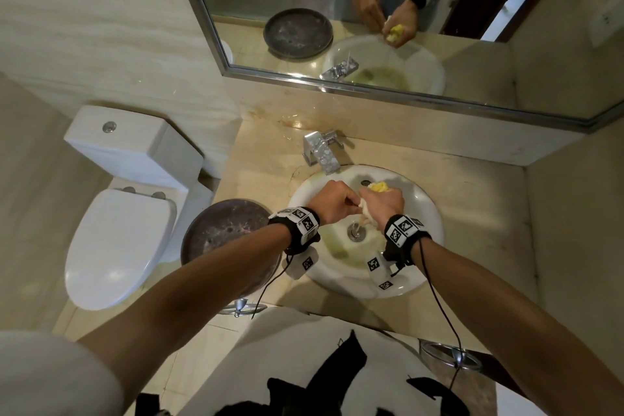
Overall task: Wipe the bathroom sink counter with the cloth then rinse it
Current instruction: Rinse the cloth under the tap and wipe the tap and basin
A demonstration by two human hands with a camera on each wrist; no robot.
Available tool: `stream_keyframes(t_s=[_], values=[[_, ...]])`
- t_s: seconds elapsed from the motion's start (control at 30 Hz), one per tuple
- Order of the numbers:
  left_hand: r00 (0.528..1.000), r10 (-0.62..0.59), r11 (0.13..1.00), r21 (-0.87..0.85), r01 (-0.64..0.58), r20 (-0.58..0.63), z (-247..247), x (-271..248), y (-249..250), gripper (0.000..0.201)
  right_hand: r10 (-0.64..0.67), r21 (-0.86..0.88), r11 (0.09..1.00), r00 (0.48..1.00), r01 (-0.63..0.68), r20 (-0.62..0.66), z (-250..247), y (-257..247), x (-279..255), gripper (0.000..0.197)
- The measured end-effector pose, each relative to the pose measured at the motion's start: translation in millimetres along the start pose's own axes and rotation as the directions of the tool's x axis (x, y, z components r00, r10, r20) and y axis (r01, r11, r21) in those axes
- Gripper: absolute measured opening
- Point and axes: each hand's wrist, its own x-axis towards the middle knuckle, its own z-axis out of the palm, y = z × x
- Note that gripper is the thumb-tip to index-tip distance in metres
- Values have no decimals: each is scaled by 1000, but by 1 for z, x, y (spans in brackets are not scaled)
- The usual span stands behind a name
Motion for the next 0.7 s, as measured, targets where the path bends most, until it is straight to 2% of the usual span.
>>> stream_keyframes(t_s=[0.3,0.5,0.7], values=[[999,-21,1000,3,22,-24,4,2,3,13,27,-24,999,999,-27,-30,-2,1,-1,27],[999,-18,999,50,15,41,7,5,9,14,71,-19,997,997,-72,-31,-4,8,7,31],[995,34,993,111,-44,94,10,4,14,33,86,17,996,994,-85,-61,-5,12,14,30]])
